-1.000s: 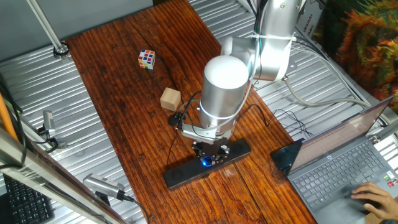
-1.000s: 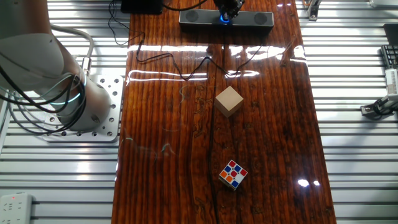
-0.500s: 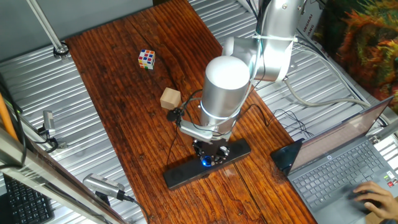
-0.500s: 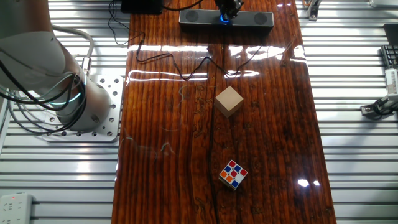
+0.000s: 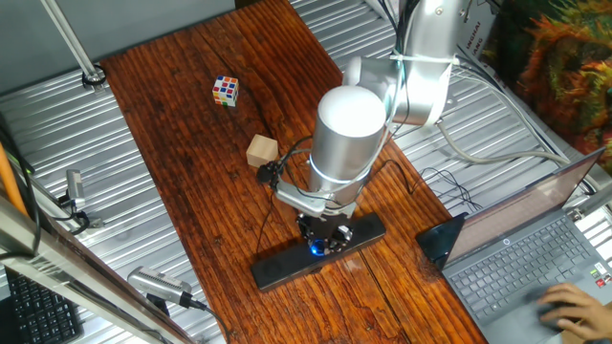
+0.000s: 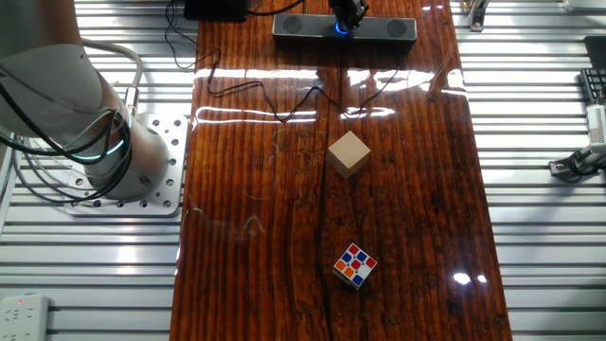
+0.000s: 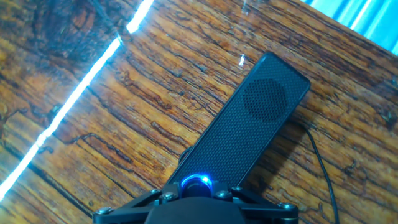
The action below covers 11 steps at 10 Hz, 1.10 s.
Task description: Turn the knob to increase the volume of the speaker
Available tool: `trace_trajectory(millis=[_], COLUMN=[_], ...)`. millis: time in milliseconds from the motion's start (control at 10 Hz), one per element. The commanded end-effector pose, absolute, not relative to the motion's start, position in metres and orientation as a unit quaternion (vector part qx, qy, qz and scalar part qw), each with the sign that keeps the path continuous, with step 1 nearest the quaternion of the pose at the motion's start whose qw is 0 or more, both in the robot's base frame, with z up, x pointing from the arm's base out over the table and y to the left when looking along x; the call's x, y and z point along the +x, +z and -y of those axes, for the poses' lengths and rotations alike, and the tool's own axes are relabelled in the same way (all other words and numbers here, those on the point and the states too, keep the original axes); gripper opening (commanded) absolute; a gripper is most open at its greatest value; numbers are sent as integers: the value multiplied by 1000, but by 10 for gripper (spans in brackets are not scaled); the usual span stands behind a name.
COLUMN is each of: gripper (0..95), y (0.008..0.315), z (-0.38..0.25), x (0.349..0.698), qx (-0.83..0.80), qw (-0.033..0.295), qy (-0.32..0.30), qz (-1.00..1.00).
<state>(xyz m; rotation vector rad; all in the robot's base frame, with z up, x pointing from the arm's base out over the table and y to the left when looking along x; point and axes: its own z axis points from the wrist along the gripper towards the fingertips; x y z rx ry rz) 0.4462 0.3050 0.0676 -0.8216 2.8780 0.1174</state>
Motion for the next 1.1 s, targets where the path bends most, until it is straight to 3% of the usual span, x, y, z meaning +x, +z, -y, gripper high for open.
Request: trace_trajectory(millis=[100,1100], gripper=[0,0], y=[65,65], z=[-305,-305], x=[446,446], qx=[-256,-146], qw=[72,63], qy=[39,46], qz=[-963,-986])
